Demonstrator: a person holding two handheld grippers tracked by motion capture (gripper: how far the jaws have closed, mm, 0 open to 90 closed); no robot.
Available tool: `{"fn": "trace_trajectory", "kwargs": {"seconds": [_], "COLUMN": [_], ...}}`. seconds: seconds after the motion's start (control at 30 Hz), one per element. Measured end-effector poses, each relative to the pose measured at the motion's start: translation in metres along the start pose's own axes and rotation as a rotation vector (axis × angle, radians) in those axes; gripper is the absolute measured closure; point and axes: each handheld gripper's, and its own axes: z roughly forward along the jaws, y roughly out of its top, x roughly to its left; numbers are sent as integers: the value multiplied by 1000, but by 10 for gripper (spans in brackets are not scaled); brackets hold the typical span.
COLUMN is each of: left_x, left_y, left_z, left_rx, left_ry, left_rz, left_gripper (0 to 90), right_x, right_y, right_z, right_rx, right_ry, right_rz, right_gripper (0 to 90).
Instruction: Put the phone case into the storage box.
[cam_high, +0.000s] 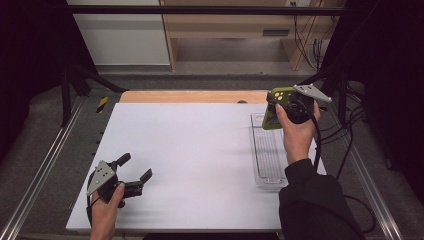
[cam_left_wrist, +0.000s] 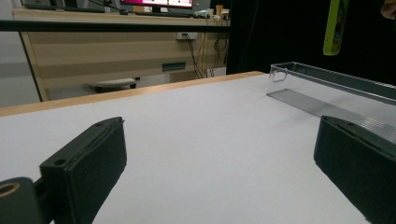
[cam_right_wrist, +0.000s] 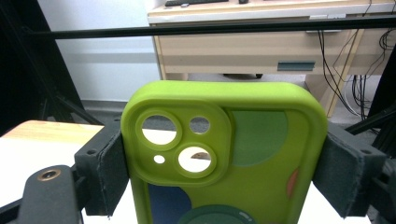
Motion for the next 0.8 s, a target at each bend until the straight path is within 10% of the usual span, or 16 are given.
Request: {"fn": "trace_trajectory", "kwargs": {"seconds": [0.8], "left_x": [-1], "left_y": [0], "left_z": [0], "left_rx": [-5], "left_ry": [-6], "left_rz": [2], "left_gripper": [21], "right_x": [3], "right_y": [-12], "right_z": [10], "right_rx": [24], "right_ry": [10], "right_rz": [-12], "right_gripper": [165]}}
